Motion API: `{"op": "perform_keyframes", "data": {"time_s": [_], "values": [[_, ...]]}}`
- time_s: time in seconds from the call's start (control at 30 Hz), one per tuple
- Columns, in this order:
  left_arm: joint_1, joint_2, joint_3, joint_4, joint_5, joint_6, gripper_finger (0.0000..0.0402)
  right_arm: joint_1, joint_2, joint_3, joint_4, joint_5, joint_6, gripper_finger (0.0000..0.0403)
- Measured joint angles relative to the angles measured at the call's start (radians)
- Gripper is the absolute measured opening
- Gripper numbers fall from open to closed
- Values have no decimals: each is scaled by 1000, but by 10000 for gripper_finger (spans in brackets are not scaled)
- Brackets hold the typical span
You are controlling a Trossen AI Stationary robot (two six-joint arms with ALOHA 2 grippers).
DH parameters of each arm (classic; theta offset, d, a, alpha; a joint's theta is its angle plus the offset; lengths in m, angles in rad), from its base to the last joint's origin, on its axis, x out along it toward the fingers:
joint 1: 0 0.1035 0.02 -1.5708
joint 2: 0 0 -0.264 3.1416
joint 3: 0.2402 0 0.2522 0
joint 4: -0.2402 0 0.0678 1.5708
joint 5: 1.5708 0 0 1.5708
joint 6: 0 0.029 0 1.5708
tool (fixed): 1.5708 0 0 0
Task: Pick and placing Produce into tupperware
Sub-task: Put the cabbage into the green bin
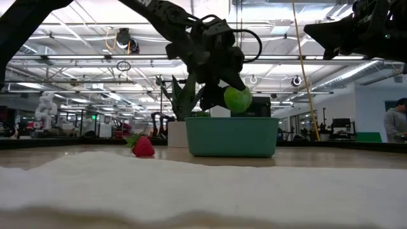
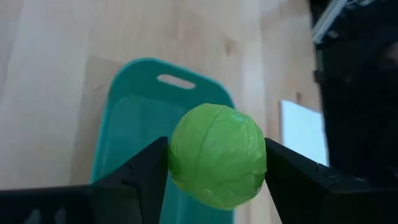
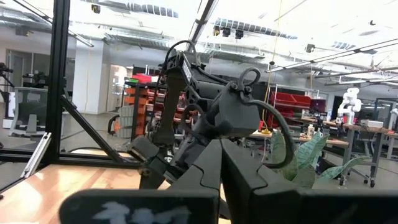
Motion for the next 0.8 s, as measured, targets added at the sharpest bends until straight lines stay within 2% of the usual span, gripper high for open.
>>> {"op": "perform_keyframes", "data": {"time_s": [0.37,0.5,0.63,0.8], "values": [[1,0,0,25,5,-26,225,0,0,0,2,0,0,0],[6,0,10,-38,9,-5,225,0,0,0,2,0,0,0],[9,0,65,-112,-59,52,225,0,0,0,2,0,0,0],[10,11,143,-173,-95,91,225,0,0,0,2,0,0,0]]}}
